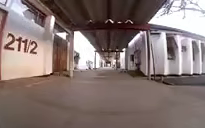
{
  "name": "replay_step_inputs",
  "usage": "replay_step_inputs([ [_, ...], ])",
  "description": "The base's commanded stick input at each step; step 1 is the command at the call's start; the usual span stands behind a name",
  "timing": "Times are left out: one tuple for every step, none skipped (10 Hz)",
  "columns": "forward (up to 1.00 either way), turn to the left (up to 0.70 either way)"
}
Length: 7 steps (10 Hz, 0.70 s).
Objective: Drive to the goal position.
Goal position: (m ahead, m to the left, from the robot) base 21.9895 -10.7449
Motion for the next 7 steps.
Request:
replay_step_inputs([
  [0.70,0.00],
  [0.70,0.00],
  [0.70,0.00],
  [0.70,0.00],
  [0.70,0.00],
  [0.70,0.00],
  [0.70,0.00],
])
